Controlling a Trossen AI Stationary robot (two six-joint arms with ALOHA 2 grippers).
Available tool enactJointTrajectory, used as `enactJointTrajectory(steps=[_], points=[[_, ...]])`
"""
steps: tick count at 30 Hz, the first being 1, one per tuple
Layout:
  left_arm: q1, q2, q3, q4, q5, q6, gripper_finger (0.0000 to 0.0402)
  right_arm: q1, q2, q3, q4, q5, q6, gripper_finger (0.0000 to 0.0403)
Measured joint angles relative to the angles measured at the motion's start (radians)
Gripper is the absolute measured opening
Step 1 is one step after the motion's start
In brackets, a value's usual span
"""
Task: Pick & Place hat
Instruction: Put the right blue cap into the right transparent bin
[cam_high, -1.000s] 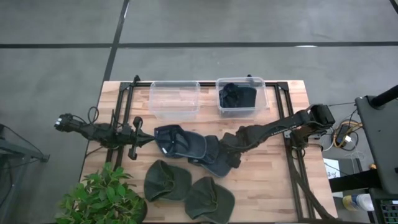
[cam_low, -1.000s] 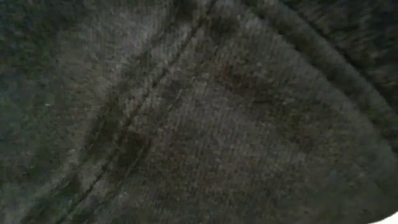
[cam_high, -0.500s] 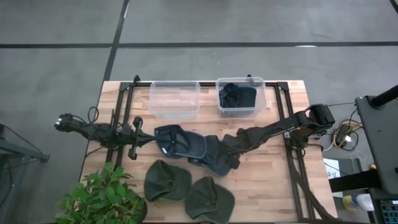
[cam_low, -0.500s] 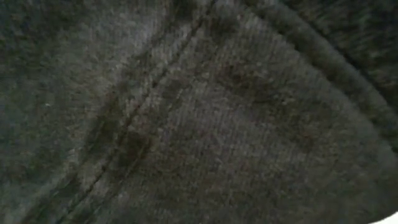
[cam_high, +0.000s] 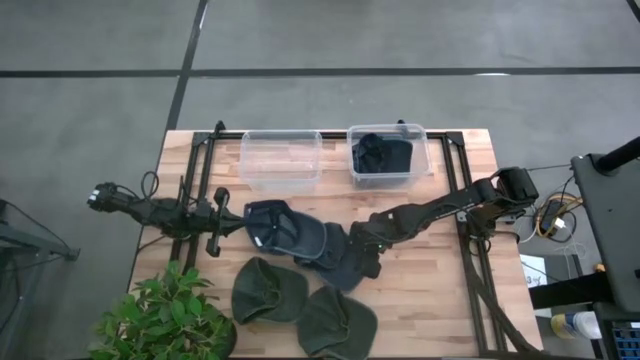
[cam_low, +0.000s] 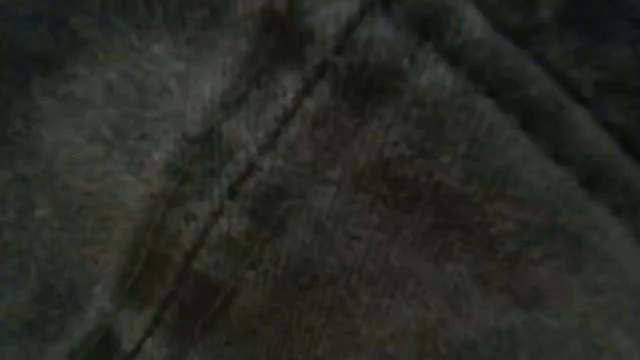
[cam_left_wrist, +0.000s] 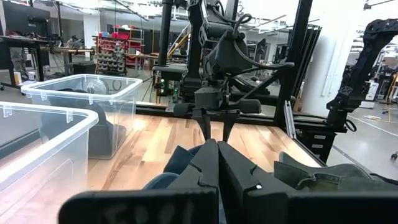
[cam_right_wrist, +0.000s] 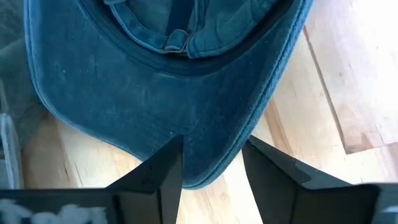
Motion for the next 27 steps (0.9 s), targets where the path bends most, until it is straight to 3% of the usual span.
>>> enactJointTrajectory(steps=[13,16,21,27], points=[[0.000,0.000,0.000,0.000,0.000,0.000,0.0000,0.000,0.000,-0.027,0.036,0.024,-0.016,0.0139],[0.000,0.000,0.000,0.000,0.000,0.000,0.0000,0.000,0.000,-0.027,0.035,0.024,-0.019,0.0112],[0.000,0.000,0.000,0.000,0.000,0.000,0.0000,0.000,0.000,-0.026,0.041,0.026,-0.047,0.0024],[0.000,0.000,0.000,0.000,0.000,0.000,0.0000,-0.003,-0.001,0.001,-0.015,0.077,-0.076,0.0013]])
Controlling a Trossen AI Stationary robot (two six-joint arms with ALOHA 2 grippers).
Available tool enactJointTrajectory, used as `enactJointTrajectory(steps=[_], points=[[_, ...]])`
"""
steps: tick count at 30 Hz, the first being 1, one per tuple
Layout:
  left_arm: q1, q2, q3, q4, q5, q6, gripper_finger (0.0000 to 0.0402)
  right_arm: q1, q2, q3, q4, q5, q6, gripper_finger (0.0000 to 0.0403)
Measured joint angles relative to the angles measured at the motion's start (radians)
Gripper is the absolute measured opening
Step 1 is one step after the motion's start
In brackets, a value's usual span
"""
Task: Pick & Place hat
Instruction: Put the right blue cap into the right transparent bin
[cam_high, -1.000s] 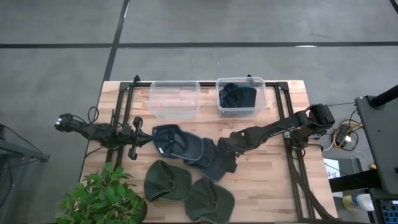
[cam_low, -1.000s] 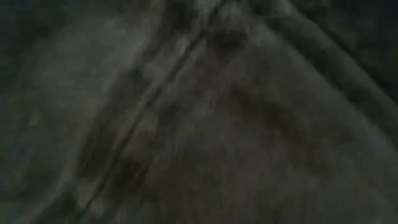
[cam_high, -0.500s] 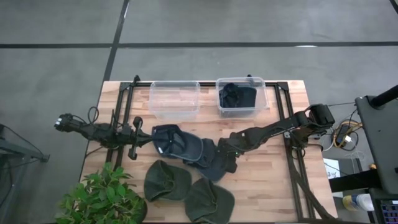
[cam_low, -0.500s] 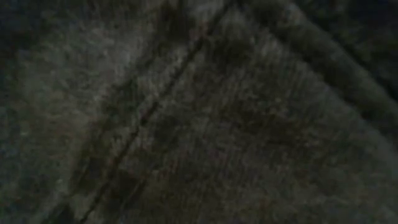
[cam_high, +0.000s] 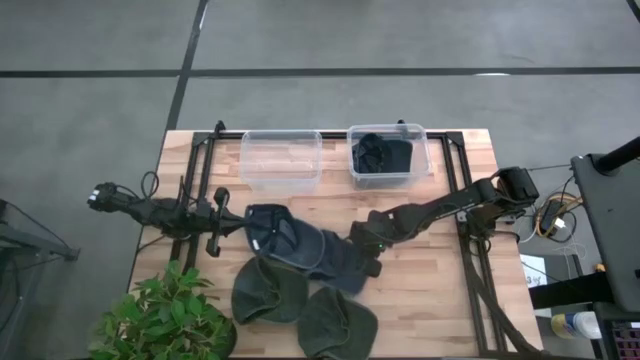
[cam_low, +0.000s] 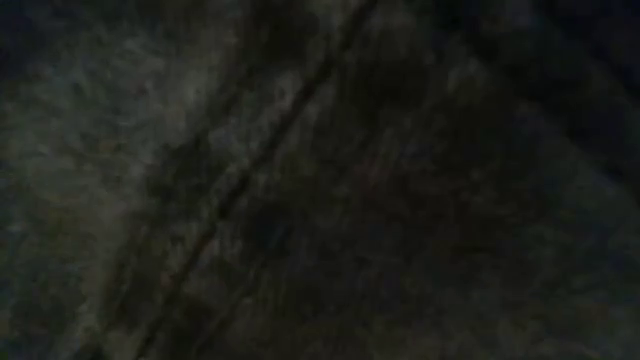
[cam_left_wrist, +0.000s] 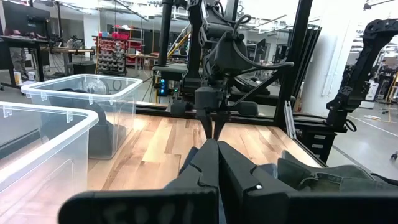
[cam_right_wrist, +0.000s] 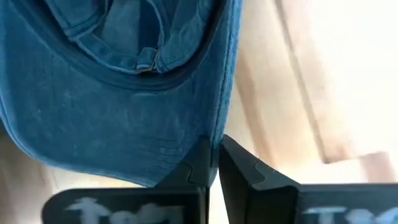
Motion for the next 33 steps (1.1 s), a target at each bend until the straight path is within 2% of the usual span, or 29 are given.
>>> enactJointTrajectory(steps=[7,11,23,33], points=[[0.000,0.000,0.000,0.000,0.000,0.000,0.0000,0.000,0.000,0.164,-0.275,0.155,-0.028,0.0010],[0.000,0.000,0.000,0.000,0.000,0.000,0.0000,0.004,0.000,0.276,-0.417,0.206,-0.034,0.0009],[0.000,0.000,0.000,0.000,0.000,0.000,0.0000,0.016,0.000,0.522,-0.744,0.265,-0.010,0.0009],[0.000,0.000,0.000,0.000,0.000,0.000,0.0000,0.023,0.000,0.654,-0.976,0.349,0.073,0.0008]])
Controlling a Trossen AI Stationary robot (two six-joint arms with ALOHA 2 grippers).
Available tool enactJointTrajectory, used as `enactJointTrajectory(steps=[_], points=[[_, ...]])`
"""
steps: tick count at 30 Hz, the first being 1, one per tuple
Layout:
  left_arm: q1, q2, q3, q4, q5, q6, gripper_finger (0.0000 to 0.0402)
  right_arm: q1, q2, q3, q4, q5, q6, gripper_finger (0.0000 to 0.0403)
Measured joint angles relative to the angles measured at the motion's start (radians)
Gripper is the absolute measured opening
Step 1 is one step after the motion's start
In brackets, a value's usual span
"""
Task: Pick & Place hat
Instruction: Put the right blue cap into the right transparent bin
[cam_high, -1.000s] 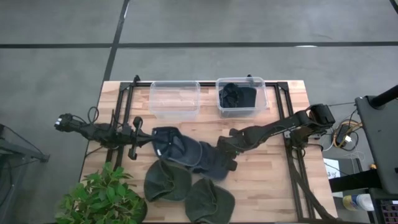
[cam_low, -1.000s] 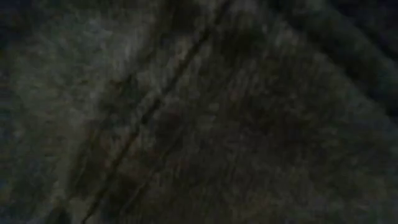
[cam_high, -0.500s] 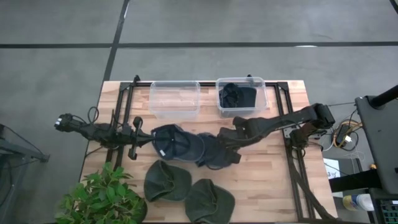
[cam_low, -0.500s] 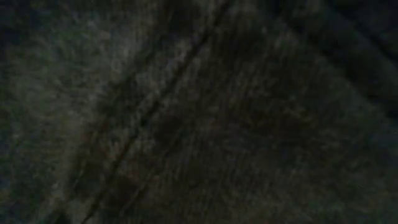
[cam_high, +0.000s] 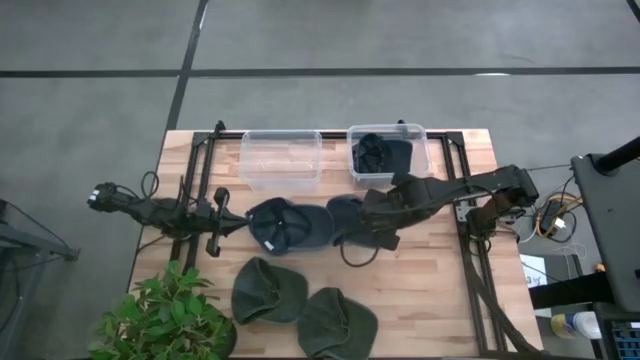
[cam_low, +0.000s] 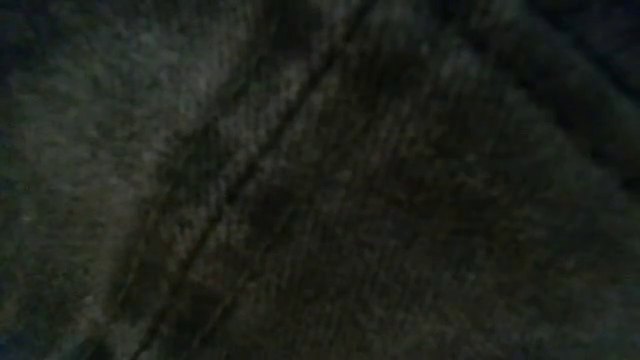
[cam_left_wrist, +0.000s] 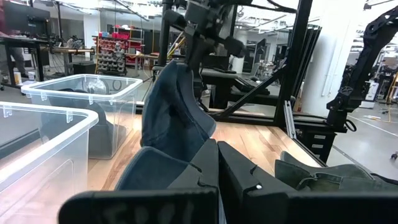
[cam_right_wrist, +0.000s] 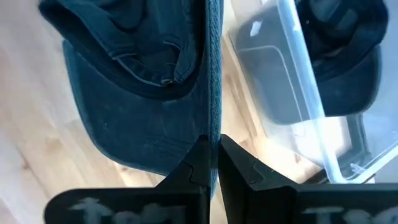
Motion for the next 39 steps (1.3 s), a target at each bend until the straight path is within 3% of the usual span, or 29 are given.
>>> enactJointTrajectory(steps=[13,22,31,39], points=[[0.000,0.000,0.000,0.000,0.000,0.000,0.0000,0.018,-0.008,0.235,-0.033,-0.025,-0.028,0.0008],[0.000,0.000,0.000,0.000,0.000,0.000,0.0000,0.018,-0.008,0.318,-0.032,0.114,-0.072,0.0008],[0.000,0.000,0.000,0.000,0.000,0.000,0.0000,0.006,-0.011,0.302,-0.033,0.350,-0.199,0.0008],[0.000,0.000,0.000,0.000,0.000,0.000,0.0000,-0.054,-0.020,0.284,-0.033,0.422,-0.326,0.0008]])
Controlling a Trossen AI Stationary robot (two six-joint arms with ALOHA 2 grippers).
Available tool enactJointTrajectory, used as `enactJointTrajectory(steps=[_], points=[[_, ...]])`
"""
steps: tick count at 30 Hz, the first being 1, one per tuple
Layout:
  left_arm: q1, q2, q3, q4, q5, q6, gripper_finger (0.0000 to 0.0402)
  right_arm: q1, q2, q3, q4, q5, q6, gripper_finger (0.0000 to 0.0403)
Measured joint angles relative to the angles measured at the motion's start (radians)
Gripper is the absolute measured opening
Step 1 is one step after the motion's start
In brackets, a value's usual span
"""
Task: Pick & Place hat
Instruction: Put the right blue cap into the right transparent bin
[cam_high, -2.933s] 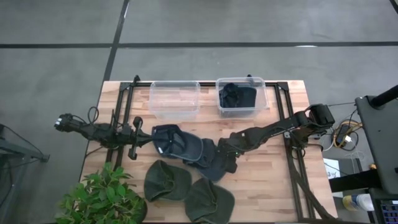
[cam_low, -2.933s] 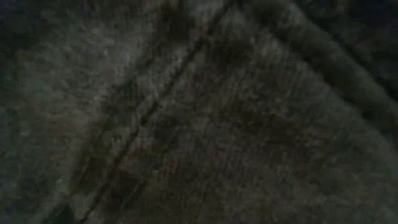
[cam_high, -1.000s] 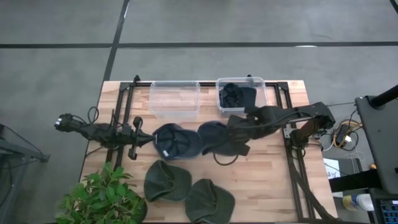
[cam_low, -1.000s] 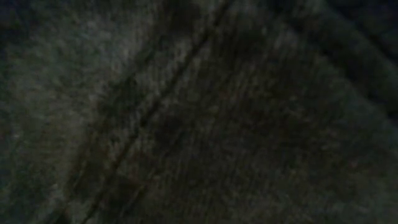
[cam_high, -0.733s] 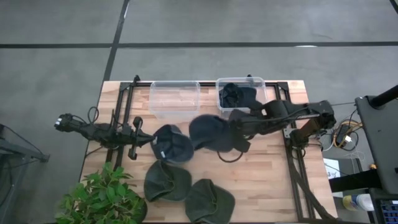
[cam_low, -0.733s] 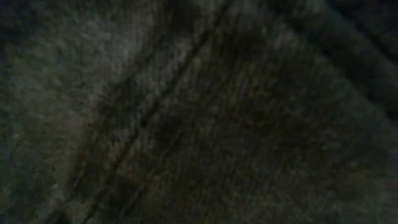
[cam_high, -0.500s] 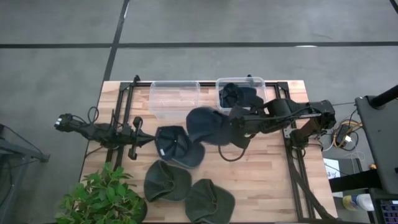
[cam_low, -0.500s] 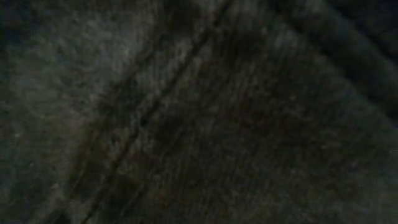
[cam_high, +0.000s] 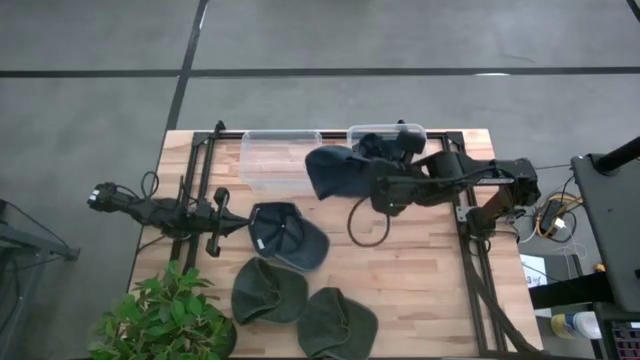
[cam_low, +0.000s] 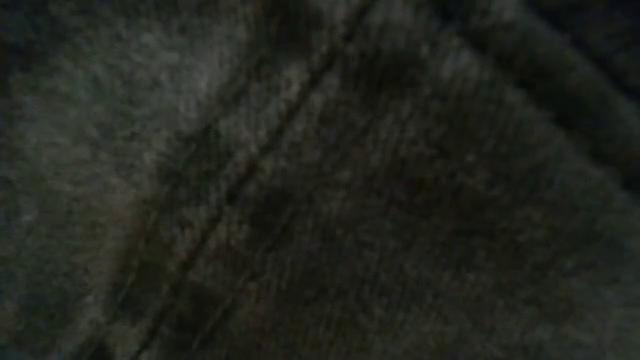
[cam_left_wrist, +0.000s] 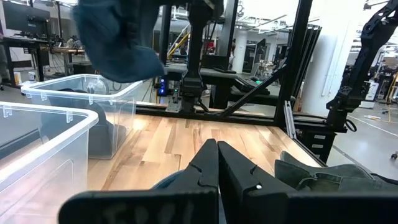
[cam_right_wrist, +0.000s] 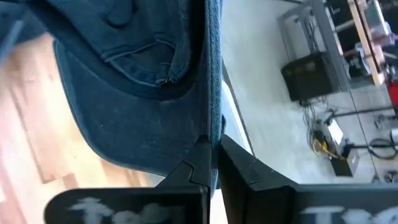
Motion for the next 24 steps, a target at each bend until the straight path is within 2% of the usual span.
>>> enactJointTrajectory(steps=[9,18,24], points=[[0.000,0.000,0.000,0.000,0.000,0.000,0.0000,-0.139,-0.066,-0.081,0.000,0.037,-0.081,0.0008],[0.000,0.000,0.000,0.000,0.000,0.000,0.0000,-0.313,-0.199,-0.234,0.001,0.041,-0.214,0.0008],[0.000,0.000,0.000,0.000,0.000,0.000,0.0000,-0.398,-0.221,-0.313,0.015,0.047,-0.244,0.0008]])
